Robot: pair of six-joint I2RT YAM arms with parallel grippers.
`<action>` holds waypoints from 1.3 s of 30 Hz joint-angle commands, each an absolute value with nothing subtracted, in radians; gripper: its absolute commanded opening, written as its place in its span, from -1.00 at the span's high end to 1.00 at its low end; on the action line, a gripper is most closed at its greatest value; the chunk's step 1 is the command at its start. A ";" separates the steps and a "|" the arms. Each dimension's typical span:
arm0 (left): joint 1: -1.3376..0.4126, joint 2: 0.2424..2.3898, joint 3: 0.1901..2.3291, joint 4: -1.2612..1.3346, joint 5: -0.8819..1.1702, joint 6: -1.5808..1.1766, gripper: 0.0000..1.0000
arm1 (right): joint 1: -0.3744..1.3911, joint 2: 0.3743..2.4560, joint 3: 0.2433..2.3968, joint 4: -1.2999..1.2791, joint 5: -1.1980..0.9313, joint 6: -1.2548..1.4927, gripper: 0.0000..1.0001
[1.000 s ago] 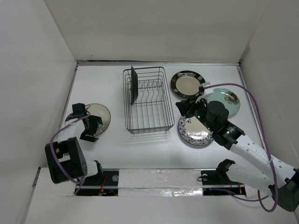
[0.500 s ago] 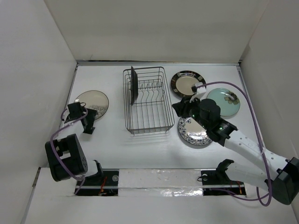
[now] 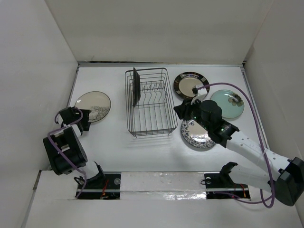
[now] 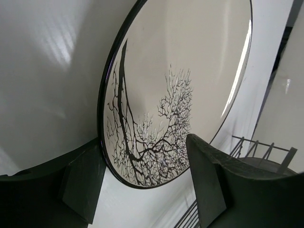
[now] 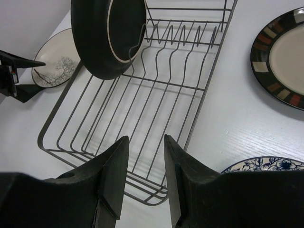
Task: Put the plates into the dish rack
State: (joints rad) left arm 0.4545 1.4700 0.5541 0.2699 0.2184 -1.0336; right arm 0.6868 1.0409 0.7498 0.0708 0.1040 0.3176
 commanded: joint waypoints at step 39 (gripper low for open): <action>0.457 1.039 0.452 0.508 0.333 -0.977 1.00 | 0.689 0.997 0.791 0.164 0.095 0.333 0.61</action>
